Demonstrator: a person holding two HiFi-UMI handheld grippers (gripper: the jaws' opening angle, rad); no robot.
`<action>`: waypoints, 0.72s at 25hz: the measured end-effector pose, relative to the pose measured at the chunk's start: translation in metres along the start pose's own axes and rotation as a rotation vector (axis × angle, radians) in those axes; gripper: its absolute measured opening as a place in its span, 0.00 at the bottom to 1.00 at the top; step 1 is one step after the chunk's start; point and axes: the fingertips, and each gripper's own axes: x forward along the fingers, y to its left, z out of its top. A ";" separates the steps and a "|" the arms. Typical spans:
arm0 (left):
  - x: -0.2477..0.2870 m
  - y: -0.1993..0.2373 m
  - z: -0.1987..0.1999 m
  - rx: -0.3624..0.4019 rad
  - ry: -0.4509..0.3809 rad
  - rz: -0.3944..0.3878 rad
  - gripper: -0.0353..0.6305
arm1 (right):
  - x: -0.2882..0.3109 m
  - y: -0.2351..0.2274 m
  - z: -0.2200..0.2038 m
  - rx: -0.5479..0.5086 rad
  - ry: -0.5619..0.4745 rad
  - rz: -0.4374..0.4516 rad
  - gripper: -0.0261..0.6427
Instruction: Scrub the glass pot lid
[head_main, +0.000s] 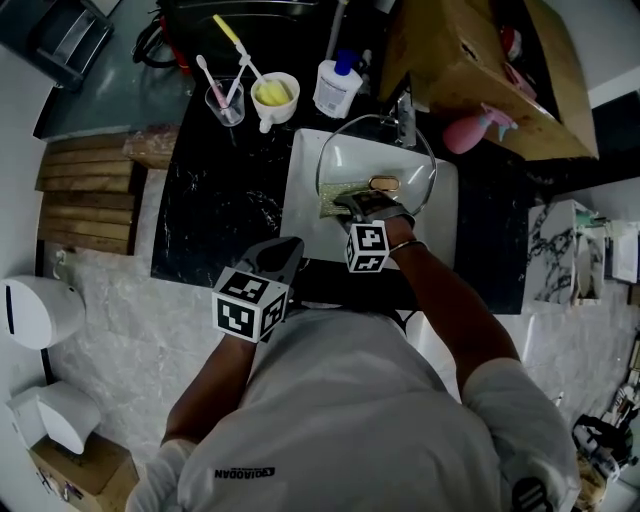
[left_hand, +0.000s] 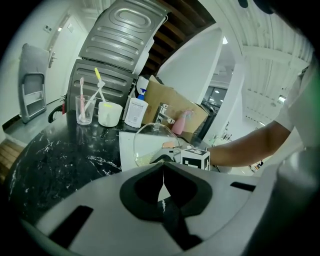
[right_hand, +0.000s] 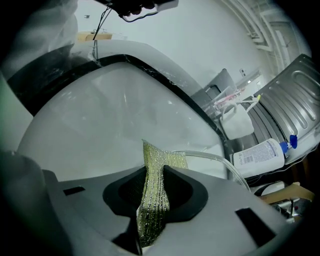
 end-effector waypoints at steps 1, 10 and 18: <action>0.001 -0.003 0.001 -0.005 -0.007 0.003 0.08 | -0.001 0.003 -0.001 -0.009 -0.003 0.008 0.20; 0.010 -0.018 -0.004 -0.048 -0.027 0.054 0.08 | -0.005 0.035 -0.013 -0.084 -0.039 0.117 0.20; 0.014 -0.034 -0.010 -0.060 -0.024 0.081 0.08 | -0.013 0.049 -0.022 -0.123 -0.069 0.199 0.20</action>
